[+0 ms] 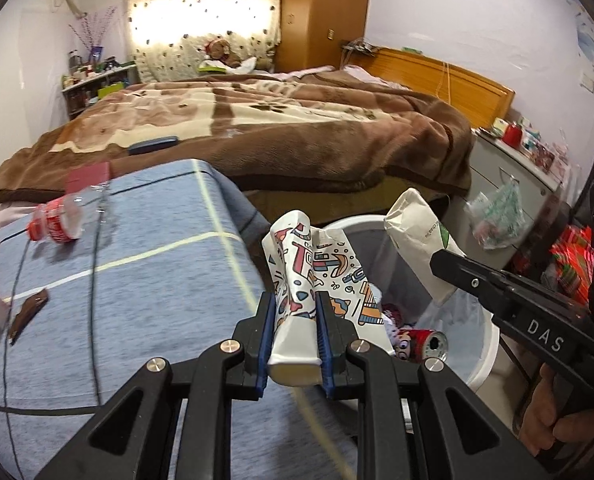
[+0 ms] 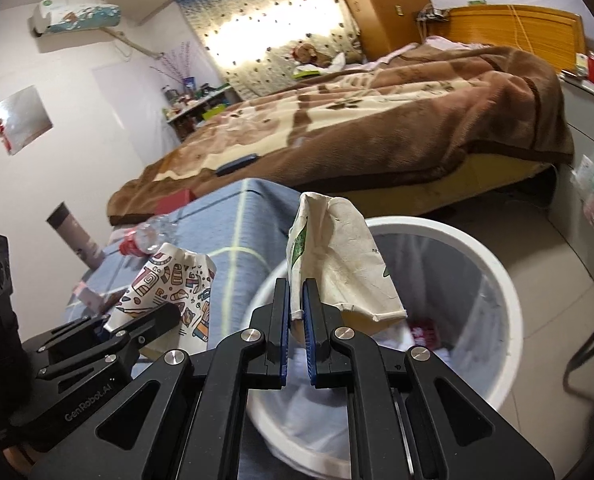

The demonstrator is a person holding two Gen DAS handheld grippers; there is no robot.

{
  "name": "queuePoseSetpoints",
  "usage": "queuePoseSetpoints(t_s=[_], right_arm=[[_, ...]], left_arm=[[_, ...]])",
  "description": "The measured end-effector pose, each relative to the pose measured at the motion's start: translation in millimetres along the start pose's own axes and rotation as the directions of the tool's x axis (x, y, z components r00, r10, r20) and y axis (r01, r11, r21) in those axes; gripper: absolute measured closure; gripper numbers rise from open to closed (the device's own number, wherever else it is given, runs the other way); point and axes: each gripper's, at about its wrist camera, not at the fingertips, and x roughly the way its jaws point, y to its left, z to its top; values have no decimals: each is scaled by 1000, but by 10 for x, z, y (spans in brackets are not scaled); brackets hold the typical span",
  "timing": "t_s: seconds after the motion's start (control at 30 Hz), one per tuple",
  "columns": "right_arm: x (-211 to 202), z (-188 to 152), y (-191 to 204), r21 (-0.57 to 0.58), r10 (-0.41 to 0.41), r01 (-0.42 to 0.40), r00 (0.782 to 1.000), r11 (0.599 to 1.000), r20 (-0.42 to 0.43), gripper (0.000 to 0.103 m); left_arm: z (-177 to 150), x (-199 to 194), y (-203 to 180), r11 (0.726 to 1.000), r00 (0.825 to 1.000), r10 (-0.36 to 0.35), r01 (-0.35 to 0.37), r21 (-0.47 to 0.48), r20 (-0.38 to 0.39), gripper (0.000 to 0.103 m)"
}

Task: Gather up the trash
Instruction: 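Open both grippers to drop the paper and cup into the wastebasket, then move both grippers back over the remaining trash on the bed cover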

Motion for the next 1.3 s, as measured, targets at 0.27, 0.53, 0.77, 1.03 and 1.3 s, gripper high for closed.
queuePoseSetpoints(t_s=[0.27, 0.53, 0.77, 1.03, 1.3], right_arm=[[28, -36, -243, 33, -43, 44, 999, 999, -33, 96], [84, -127, -326, 38, -72, 75, 996, 996, -58, 95], [75, -150, -378, 55, -82, 85, 995, 995, -62, 89], [23, -150, -326, 53, -93, 95, 995, 994, -46, 82], [-11, -146, -211, 37, -100, 101, 995, 994, -26, 82]], left_arm=[[4, 190, -192, 1000, 999, -17, 18, 24, -42, 82], [-41, 288, -246, 999, 997, -27, 29, 24, -75, 75], [-35, 241, -203, 1000, 998, -24, 24, 2, -62, 52], [-45, 152, -79, 999, 999, -23, 22, -24, -44, 51], [-74, -8, 42, 999, 1000, -7, 7, -34, -14, 51]])
